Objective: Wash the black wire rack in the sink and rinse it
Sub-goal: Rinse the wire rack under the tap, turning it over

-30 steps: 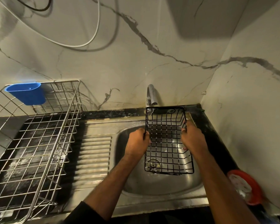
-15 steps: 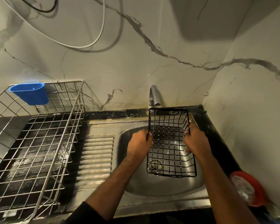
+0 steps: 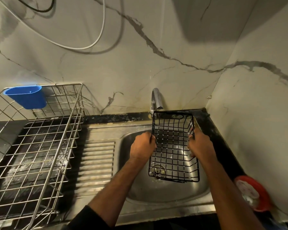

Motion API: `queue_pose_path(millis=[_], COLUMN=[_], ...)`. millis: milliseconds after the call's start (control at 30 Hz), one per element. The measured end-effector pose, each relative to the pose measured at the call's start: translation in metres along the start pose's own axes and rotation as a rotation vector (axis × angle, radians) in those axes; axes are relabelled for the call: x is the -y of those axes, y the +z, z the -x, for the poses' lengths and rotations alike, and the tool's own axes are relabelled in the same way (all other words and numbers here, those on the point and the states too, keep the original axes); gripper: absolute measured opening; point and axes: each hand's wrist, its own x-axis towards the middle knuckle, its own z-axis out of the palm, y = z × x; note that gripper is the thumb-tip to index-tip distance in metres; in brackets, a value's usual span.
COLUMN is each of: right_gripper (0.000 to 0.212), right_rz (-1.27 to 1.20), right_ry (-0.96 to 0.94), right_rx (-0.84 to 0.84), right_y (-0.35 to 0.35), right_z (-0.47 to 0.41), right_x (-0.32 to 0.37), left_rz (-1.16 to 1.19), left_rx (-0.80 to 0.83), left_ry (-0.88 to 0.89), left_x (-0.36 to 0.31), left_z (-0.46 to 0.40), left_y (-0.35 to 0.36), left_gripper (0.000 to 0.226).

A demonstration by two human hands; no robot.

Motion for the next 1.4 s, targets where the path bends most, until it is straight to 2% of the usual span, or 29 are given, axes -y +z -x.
queue_pose_path(millis=[400,633,1400], right_gripper=[0.046,0.037,0.03], right_rz=[0.015,0.027,0.028], right_ry=[-0.016,-0.021,-0.083], right_rx=[-0.013,-0.025,-0.009], right_y=[0.003,0.006,0.015], right_z=[-0.004,-0.005,-0.012], right_x=[-0.001,0.0,0.008], left_rz=[0.014,0.022,0.009], left_rx=[-0.007,-0.015,-0.067], left_ry=[0.004,-0.007,-0.023], left_x=[0.0,0.001,0.007], left_z=[-0.001,0.0,0.005], left_y=[-0.001,-0.004,-0.014], left_gripper=[0.022,0.024,0.021])
